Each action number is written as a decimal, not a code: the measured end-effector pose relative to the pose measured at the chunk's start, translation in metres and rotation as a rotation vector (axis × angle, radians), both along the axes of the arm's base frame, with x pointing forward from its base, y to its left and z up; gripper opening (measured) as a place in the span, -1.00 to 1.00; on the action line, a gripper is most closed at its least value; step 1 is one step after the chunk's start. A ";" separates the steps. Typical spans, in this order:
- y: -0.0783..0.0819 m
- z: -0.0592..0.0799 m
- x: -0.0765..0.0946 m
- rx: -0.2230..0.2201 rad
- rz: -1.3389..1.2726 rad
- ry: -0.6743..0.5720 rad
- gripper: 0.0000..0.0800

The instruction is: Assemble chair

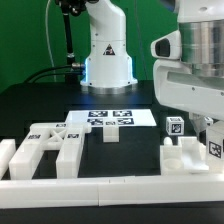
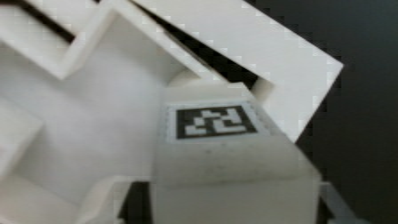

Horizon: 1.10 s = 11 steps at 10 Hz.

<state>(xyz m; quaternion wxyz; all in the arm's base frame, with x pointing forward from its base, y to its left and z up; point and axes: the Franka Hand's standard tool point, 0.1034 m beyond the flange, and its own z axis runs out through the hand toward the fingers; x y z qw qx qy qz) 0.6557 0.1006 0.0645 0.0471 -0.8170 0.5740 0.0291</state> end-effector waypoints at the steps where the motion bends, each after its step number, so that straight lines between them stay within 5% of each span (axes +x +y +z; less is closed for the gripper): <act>1: 0.005 0.000 -0.001 0.007 -0.123 0.014 -0.27; 11: 0.005 0.000 -0.004 0.022 -0.614 0.063 -0.27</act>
Offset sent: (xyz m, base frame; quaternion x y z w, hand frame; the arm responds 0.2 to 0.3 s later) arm 0.0041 0.0093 -0.0008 0.0604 -0.0177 0.2315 0.9708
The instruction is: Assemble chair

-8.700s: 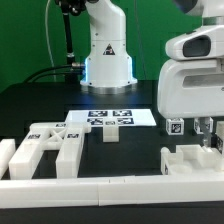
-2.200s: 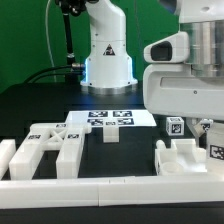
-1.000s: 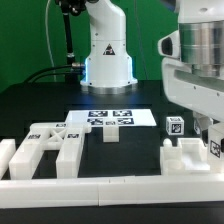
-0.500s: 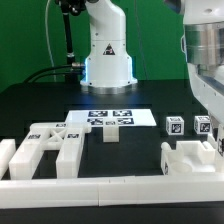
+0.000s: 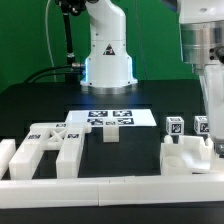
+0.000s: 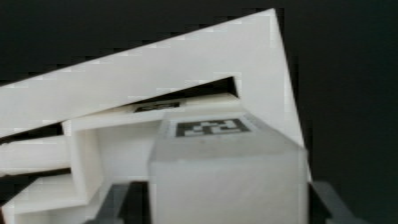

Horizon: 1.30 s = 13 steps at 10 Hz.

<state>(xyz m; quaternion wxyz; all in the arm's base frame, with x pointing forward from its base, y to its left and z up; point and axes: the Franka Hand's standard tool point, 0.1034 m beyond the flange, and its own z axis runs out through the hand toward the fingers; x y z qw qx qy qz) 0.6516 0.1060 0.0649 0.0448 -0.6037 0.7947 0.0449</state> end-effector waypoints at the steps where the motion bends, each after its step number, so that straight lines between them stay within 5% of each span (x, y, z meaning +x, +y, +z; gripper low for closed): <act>1: 0.000 -0.001 0.000 0.000 0.002 0.001 -0.27; 2: 0.000 -0.001 0.000 -0.001 0.002 0.001 0.29; 3: 0.000 -0.001 0.000 -0.001 0.002 0.001 0.29; 4: 0.001 0.000 0.000 0.000 0.007 -0.002 0.55; 8: -0.011 0.058 0.008 0.014 0.139 -0.072 0.62; 13: -0.010 0.052 0.007 0.011 0.148 -0.069 0.62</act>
Offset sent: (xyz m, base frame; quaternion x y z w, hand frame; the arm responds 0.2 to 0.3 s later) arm 0.0000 0.0000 0.0000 0.0000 0.0000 0.0000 1.0000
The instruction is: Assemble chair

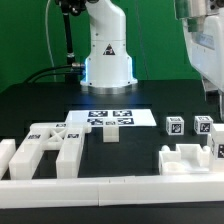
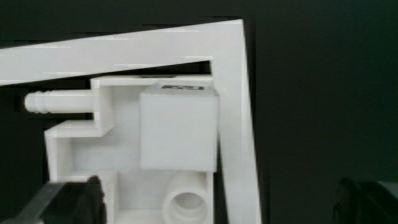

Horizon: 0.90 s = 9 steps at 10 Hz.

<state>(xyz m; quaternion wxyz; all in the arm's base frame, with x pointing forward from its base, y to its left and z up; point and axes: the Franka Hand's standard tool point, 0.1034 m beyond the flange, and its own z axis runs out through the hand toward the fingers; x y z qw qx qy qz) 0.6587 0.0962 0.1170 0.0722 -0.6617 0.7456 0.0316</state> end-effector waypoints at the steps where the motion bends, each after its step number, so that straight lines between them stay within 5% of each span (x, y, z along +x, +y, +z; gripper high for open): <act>1: -0.007 0.002 -0.001 -0.006 0.095 -0.015 0.62; 3: -0.032 0.012 -0.014 -0.011 0.240 -0.035 0.62; 9: -0.030 0.008 -0.015 -0.012 0.235 -0.028 0.62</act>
Offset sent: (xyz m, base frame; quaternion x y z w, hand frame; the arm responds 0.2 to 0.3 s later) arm 0.0000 0.0000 0.0000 0.0000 0.0000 0.0000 1.0000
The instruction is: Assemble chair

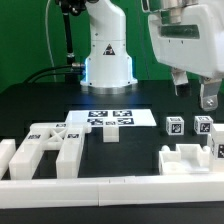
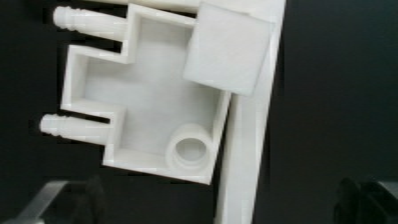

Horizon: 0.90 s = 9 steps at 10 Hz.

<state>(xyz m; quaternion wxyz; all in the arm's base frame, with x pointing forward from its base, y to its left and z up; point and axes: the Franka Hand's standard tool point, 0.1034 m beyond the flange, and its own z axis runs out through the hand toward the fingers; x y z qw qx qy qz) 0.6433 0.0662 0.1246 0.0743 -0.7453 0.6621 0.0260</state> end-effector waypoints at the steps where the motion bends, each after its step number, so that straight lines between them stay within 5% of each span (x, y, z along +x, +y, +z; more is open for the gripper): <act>1: -0.010 -0.007 -0.006 -0.013 0.069 -0.010 0.62; 5: -0.066 -0.022 -0.035 -0.044 0.251 0.000 0.62; 9: -0.062 -0.020 -0.034 -0.045 0.286 -0.008 0.62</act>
Offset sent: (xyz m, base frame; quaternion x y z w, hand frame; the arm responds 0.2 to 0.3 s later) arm -0.0451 -0.0671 -0.0193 0.0034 -0.0282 -0.1412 0.9896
